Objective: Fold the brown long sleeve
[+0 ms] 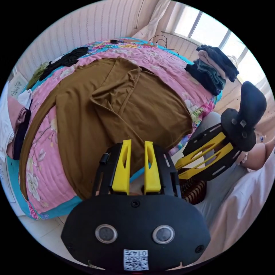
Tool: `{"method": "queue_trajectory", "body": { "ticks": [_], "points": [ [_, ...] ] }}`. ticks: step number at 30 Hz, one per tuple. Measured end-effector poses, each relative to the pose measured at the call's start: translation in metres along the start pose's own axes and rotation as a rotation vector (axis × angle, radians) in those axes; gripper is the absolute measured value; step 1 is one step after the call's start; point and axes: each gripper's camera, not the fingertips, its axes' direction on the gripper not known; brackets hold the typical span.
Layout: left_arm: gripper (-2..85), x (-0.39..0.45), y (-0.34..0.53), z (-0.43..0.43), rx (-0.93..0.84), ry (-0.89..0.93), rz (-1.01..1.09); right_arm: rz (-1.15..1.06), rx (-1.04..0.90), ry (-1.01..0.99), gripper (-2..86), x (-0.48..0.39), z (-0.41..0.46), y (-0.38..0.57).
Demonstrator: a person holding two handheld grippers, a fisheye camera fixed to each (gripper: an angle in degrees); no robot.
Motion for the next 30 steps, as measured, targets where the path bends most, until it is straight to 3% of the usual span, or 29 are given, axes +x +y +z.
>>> {"method": "queue_trajectory", "body": {
  "ticks": [3, 5, 10, 14, 22, 30],
  "points": [
    [2.1, 0.001, -0.008, 0.018, -0.042, -0.053, 0.006, 0.084, 0.051, -0.021, 2.2, 0.035, 0.005, 0.010],
    [-0.4, -0.022, -0.006, -0.001, 0.012, 0.038, -0.091, 0.122, 0.067, -0.029, 2.0, 0.061, 0.012, 0.015],
    [-0.9, -0.078, 0.025, -0.060, 0.153, 0.152, -0.319, 0.150, 0.082, -0.003, 2.1, 0.107, 0.033, 0.012],
    [-0.9, -0.109, 0.045, -0.078, 0.151, 0.101, -0.410, 0.177, 0.027, -0.053, 2.5, 0.150, 0.070, -0.005],
    [-1.0, -0.130, 0.052, -0.077, 0.127, 0.100, -0.462, 0.291, 0.029, -0.179, 1.6, 0.223, 0.115, -0.013],
    [-1.0, -0.152, 0.057, -0.088, 0.134, 0.065, -0.487, 0.202, 0.017, -0.277, -0.1, 0.257, 0.114, -0.008]
  ]
}}
